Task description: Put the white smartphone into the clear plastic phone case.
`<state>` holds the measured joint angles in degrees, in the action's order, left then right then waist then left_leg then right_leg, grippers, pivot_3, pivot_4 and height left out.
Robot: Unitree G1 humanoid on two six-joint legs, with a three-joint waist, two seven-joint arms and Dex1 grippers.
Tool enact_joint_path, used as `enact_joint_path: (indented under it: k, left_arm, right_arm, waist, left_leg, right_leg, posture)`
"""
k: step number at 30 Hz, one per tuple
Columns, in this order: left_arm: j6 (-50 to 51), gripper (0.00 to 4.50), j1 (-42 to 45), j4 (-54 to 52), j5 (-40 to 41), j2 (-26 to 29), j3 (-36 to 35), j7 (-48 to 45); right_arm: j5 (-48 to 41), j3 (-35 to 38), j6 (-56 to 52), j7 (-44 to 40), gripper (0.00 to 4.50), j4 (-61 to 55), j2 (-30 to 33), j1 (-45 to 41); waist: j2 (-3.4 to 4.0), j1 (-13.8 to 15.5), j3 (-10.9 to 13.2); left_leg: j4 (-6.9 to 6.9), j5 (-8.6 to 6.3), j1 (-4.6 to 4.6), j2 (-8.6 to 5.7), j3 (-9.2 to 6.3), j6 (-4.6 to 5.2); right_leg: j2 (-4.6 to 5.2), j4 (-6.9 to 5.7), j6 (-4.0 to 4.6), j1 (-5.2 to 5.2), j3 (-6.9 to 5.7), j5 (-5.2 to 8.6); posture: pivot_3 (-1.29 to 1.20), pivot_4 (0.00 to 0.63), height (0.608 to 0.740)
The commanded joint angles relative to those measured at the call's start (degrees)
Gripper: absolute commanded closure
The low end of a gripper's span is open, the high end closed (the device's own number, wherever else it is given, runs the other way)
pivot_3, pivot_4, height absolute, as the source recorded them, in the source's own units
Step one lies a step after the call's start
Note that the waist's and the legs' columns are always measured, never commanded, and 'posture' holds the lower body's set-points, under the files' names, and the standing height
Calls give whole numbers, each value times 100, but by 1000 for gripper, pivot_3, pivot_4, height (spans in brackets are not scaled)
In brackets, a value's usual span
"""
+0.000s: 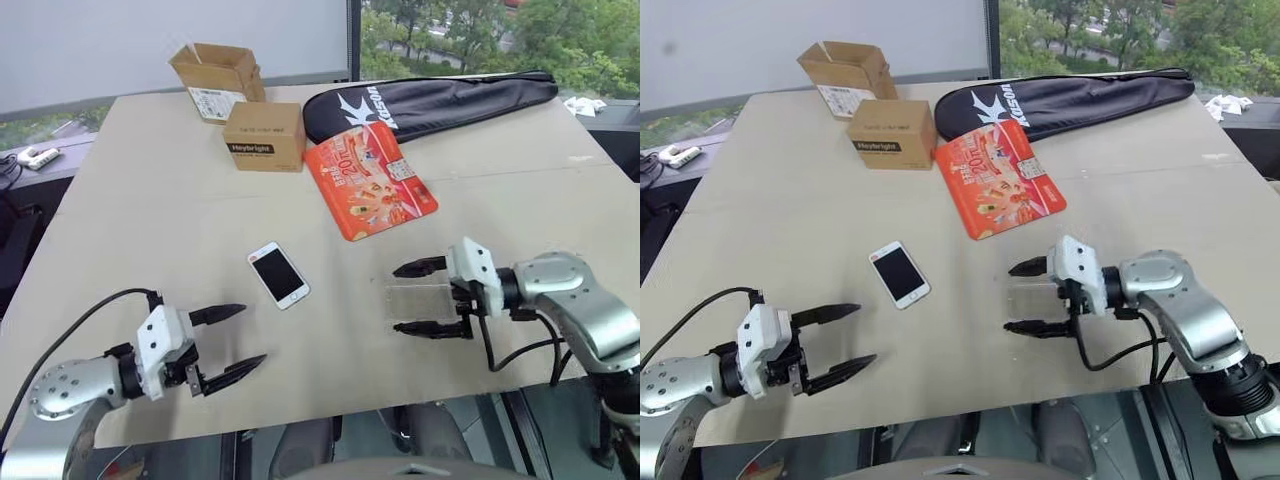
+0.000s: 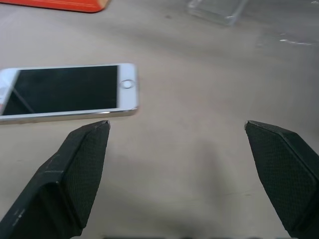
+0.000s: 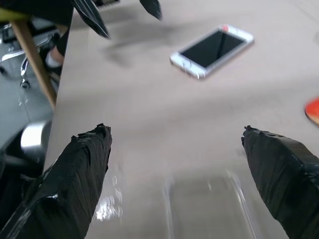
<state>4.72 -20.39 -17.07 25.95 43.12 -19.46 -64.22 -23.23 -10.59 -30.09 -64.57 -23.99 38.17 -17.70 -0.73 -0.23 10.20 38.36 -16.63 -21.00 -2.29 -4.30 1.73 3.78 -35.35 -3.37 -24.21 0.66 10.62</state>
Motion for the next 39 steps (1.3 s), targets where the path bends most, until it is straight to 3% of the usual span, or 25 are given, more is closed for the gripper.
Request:
enact_joint_path:
  k: [1, 7, 15, 19, 24, 33, 39]
  left_arm:
    - [384, 0, 515, 77, -208, 50, 176, 526]
    - [1914, 0, 717, -839, -49, -336, 359, 1904]
    - [5370, 0, 1360, -3315, -211, -2270, 1137, 5516]
    - [7116, 0, 1817, -3701, -372, -2666, 1159, 6287]
    - [8322, 0, 2363, -3537, -877, -3235, 1085, 6913]
    - [8778, 0, 3136, -2537, -1568, -4475, 1311, 7683]
    - [8778, 0, 3525, -1934, -2146, -4930, 1352, 8239]
  right_arm:
    - [147, -61, -153, 722, 11, -274, -306, -2]
    - [363, -63, -73, 1279, 11, -232, -559, -33]
    - [-244, 548, 44, 1033, 11, -339, -380, 202]
    - [-407, 711, 105, 702, 11, -356, -6, 428]
    - [-415, 689, 121, 686, 11, -327, 148, 425]
    - [-402, 753, 94, 888, 11, -451, 220, 479]
    - [-431, 893, 45, 977, 11, -588, 393, 588]
  waist:
    - [-2, 6, -1]
    - [-2, -61, -1]
    - [-14, 28, -4]
    - [-14, 51, -5]
    - [-18, -1, -3]
    - [-23, 25, -13]
    - [1, 108, -29]
  left_leg:
    - [3, 0, 0, -2, 0, 0]
    - [-3, 0, 1, -3, 3, -2]
    - [0, 0, -21, -19, -11, -5]
    - [0, 1, -14, -26, -12, -4]
    - [2, 9, 6, -25, -13, -16]
    - [7, 11, 29, -29, -19, -20]
    - [7, 14, 35, -31, -23, -25]
  right_leg:
    - [0, -1, -1, 1, 1, -1]
    - [-1, -4, -20, -7, 11, -15]
    - [10, -9, -21, -19, 2, -17]
    - [9, -24, -21, -18, 3, -16]
    - [-8, -35, -24, -6, 9, -13]
    - [1, -34, -30, 24, 8, -9]
    - [3, -33, -44, 32, 4, 0]
  posture:
    - [0, 150, 740]
    - [0, 150, 740]
    - [0, 150, 740]
    - [0, 150, 740]
    - [0, 150, 740]
    - [0, 150, 740]
    - [0, 150, 740]
